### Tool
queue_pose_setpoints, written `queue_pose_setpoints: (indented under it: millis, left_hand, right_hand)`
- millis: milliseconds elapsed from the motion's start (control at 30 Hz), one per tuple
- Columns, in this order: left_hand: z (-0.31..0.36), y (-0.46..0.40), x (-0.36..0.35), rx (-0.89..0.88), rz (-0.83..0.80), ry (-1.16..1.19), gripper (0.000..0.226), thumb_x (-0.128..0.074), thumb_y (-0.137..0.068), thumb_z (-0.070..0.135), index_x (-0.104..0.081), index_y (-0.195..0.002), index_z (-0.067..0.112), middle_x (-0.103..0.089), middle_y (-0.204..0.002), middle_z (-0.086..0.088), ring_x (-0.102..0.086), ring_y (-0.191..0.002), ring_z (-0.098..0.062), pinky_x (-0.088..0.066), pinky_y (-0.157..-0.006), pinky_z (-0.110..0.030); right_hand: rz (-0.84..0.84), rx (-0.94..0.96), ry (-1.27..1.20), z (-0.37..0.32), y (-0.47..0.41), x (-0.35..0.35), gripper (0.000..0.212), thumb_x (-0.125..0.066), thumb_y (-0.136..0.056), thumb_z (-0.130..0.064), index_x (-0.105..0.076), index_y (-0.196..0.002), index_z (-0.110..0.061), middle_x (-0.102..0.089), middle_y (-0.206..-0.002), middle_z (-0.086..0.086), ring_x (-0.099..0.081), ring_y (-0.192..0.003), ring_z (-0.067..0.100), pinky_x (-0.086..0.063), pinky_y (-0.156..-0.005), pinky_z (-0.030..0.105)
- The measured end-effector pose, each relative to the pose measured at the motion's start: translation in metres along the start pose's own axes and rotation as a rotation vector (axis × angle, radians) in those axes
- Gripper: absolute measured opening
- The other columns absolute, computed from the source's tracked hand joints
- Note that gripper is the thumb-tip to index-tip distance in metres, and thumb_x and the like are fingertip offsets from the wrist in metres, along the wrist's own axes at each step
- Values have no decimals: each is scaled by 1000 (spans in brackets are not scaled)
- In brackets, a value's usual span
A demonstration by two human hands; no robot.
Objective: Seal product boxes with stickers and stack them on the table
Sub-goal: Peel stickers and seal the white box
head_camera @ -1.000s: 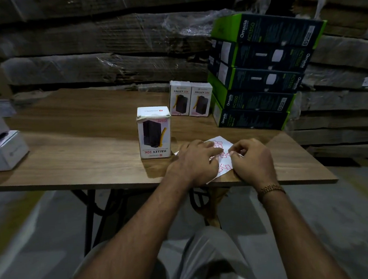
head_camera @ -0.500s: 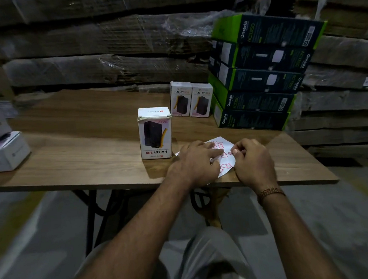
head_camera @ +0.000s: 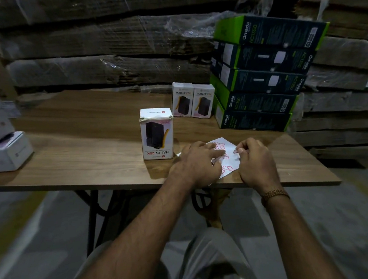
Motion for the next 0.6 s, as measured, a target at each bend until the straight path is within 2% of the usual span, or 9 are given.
queue_pose_setpoints:
  millis: [133, 233, 300, 367, 533, 600]
  left_hand:
    - [-2, 5, 9, 16, 40, 117, 57, -52, -102, 41, -49, -159, 34, -46, -165, 1, -35, -152, -24, -26, -124, -47]
    - [-8, 5, 11, 12, 124, 220, 57, -53, -99, 40, -51, -156, 36, -53, -160, 4, -45, -147, -25, -32, -123, -49]
    - [-11, 9, 17, -12, 231, 293, 53, -54, -99, 34, -56, -152, 35, -58, -155, 8, -48, -144, -22, -38, -120, -50]
    - [-4, 18, 31, -98, 368, 326, 46, -55, -101, 21, -63, -146, 25, -66, -145, 5, -56, -135, -19, -45, -114, -47]
    - [21, 55, 65, -275, 638, 256, 39, -59, -99, 3, -69, -136, 11, -72, -133, -4, -62, -124, -19, -52, -101, -34]
    - [25, 77, 82, -317, 785, 208, 35, -62, -97, 1, -72, -129, 7, -74, -125, -7, -66, -117, -22, -55, -95, -34]
  right_hand:
    - [36, -30, -84, 4, 3, 4, 15, -55, -107, -21, -58, -97, -31, -63, -104, -7, -59, -102, 21, -53, -86, 46]
    - [49, -34, -92, 3, 4, 6, 13, -56, -105, -20, -60, -99, -31, -65, -104, -8, -60, -102, 21, -54, -86, 45]
    - [49, -41, -80, 1, 4, 6, 13, -58, -105, -20, -60, -99, -31, -65, -104, -7, -60, -102, 21, -53, -84, 42]
    - [51, -49, -68, 1, 5, 6, 12, -59, -105, -21, -60, -100, -32, -65, -104, -7, -60, -101, 20, -54, -84, 42]
    - [72, -40, -72, 3, 6, 8, 11, -67, -100, -24, -61, -94, -30, -65, -98, -10, -60, -93, 18, -44, -75, 34]
    - [88, -29, -68, 2, 6, 9, 11, -69, -100, -26, -61, -92, -30, -64, -96, -12, -61, -92, 17, -47, -74, 36]
Point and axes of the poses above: each hand's wrist, its own y-axis away from the middle knuckle, its own x-axis out of the back of the hand, z = x × y, the point moved 10 cm from there along -y, towards the middle knuckle
